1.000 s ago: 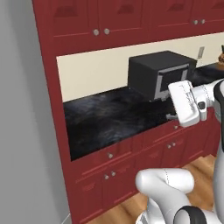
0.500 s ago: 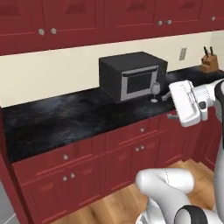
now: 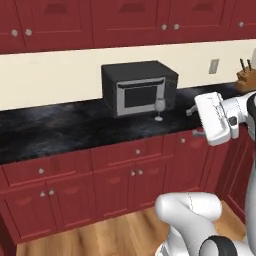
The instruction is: Retrieve the wine glasses from the counter and place one next to each plate.
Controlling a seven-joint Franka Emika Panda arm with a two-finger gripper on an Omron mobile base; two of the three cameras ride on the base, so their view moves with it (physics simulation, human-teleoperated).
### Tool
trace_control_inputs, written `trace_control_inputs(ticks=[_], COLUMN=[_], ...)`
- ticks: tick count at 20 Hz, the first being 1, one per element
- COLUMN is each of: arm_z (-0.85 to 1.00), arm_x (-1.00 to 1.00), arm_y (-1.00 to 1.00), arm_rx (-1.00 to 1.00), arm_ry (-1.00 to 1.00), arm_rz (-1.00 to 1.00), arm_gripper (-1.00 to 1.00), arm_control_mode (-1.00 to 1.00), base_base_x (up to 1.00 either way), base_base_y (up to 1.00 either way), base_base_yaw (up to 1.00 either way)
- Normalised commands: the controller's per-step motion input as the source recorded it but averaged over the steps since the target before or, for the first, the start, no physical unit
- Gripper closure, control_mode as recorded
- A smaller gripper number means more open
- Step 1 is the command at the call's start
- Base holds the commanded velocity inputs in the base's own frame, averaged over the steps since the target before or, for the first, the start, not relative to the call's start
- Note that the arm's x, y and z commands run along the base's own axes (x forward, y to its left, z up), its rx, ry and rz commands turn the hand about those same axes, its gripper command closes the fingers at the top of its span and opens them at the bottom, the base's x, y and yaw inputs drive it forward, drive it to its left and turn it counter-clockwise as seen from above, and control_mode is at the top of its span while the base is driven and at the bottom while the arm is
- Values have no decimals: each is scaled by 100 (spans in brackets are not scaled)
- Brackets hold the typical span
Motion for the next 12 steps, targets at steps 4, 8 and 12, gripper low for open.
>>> trace_control_inputs(ticks=[4, 8, 12], arm_z=[0, 0, 0], arm_x=[0, 0, 0], arm_y=[0, 0, 0], arm_rx=[0, 0, 0], arm_ry=[0, 0, 0], arm_rz=[0, 0, 0], arm_gripper=[-100, -100, -100], arm_control_mode=[100, 100, 100], base_base_x=[32, 82, 98], base_base_y=[-100, -94, -37], base_base_yaw=[38, 25, 15])
